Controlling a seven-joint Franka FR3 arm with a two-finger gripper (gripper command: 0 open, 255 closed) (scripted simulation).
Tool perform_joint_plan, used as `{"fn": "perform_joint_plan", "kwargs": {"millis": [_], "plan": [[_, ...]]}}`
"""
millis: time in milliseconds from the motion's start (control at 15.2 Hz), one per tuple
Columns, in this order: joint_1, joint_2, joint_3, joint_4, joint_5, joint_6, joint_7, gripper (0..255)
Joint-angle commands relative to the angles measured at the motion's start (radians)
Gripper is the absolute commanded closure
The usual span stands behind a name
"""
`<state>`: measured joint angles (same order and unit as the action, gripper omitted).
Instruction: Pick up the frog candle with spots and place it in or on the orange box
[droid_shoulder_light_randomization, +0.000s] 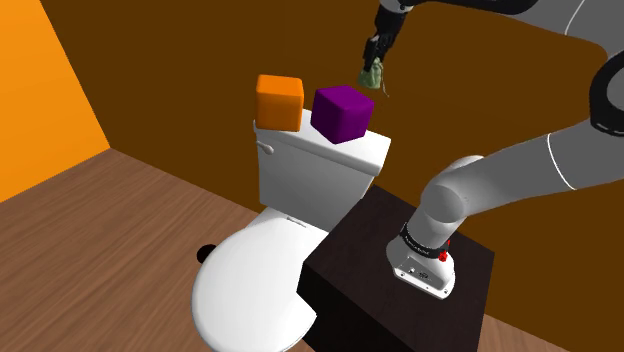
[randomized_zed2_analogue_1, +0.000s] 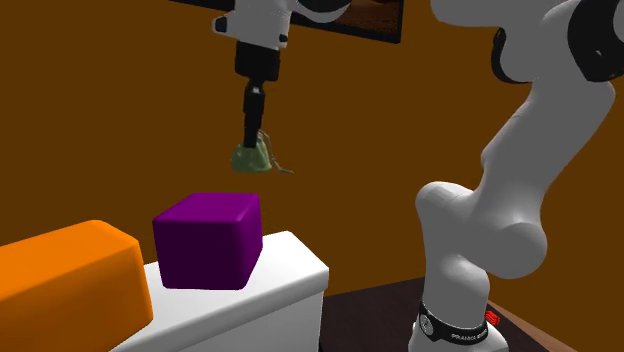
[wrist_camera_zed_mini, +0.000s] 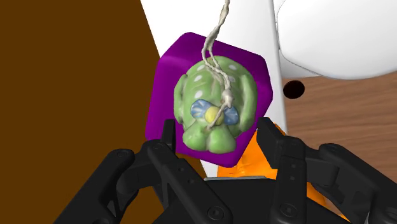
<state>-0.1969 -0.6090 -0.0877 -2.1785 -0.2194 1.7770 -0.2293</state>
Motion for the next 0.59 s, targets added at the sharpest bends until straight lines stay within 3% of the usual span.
{"fn": "perform_joint_plan", "kwargs": {"millis": [0, 528], "plan": [[0.01, 0.065, 0.02, 0.052, 0.01, 0.008, 0.027, 255], [0.04, 0.348, 0.087, 0.325, 0.028, 0.001, 0.117, 255]]}}
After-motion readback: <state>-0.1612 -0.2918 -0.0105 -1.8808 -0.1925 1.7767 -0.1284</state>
